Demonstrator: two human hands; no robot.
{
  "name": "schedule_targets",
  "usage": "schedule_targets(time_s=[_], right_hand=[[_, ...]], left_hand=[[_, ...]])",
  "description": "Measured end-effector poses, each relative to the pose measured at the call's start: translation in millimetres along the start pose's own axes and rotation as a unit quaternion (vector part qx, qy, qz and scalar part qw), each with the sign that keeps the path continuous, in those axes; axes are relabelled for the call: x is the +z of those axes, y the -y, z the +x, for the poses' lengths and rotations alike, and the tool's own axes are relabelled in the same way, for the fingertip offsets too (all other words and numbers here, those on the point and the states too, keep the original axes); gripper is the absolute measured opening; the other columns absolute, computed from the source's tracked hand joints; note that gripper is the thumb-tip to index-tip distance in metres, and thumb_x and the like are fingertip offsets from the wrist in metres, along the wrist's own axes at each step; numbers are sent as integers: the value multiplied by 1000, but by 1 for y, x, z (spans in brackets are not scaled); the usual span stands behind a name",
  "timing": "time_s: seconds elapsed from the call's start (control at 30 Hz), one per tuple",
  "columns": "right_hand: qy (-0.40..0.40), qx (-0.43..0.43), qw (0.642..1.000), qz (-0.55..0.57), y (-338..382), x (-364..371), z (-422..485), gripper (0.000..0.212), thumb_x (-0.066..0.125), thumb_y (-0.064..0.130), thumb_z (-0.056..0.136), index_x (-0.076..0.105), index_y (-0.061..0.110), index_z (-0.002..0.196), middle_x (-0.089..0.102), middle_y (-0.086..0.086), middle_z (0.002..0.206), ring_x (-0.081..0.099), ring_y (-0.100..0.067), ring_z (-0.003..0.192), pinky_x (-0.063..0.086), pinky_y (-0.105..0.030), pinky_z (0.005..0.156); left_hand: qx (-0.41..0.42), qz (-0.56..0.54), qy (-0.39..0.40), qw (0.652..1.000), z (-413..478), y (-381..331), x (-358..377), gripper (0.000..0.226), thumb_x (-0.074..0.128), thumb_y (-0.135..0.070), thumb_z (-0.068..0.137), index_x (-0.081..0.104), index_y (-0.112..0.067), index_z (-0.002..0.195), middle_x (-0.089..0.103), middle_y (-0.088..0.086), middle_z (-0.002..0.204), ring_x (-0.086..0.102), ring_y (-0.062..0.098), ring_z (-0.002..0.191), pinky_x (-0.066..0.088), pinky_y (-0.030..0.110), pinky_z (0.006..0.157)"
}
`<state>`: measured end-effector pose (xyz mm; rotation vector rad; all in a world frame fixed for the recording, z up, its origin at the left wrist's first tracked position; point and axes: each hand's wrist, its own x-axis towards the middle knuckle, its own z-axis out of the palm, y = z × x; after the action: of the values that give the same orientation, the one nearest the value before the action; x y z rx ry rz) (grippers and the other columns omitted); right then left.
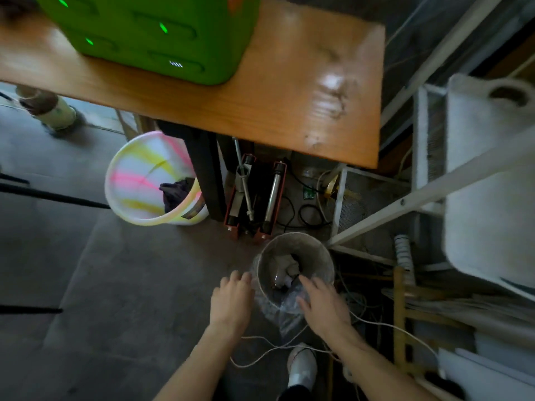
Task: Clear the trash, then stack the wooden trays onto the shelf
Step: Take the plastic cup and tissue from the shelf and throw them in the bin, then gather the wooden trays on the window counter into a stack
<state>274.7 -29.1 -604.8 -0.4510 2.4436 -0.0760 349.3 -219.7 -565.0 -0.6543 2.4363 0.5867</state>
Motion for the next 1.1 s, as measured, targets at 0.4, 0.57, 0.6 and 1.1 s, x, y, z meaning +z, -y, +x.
schedule_targets(time_s=[0.4,0.57,0.6,1.1], right_hand=[[-11,-205,966,-155,188,-227,-166,47,42,50,96,53,24,134,56,-3,137,45,-27,131,34,-48,111],[-14,-271,937,-219,307,-284,-230,45,40,50,97,58,24,129,60,-4,131,51,-29,125,38,-46,105],[-13,-280,933,-226,330,-292,-237,45,40,50,96,59,24,128,61,-4,129,53,-29,122,39,-45,102],[-20,-380,899,-216,613,-347,-318,37,40,50,94,65,23,93,70,0,102,65,-22,100,53,-38,85]], left_hand=[[-101,57,-91,989,-236,66,-230,29,45,-37,98,57,-18,116,60,6,120,58,30,114,48,44,87],[-188,33,-140,972,-351,163,-306,29,42,-37,98,58,-18,112,62,5,118,61,30,111,49,40,84],[-205,24,-147,967,-370,184,-317,28,42,-37,98,58,-18,112,63,5,117,62,30,110,49,40,84],[-434,-33,-188,880,-590,434,-399,27,37,-29,96,58,-20,111,65,4,123,62,27,114,47,38,91]])
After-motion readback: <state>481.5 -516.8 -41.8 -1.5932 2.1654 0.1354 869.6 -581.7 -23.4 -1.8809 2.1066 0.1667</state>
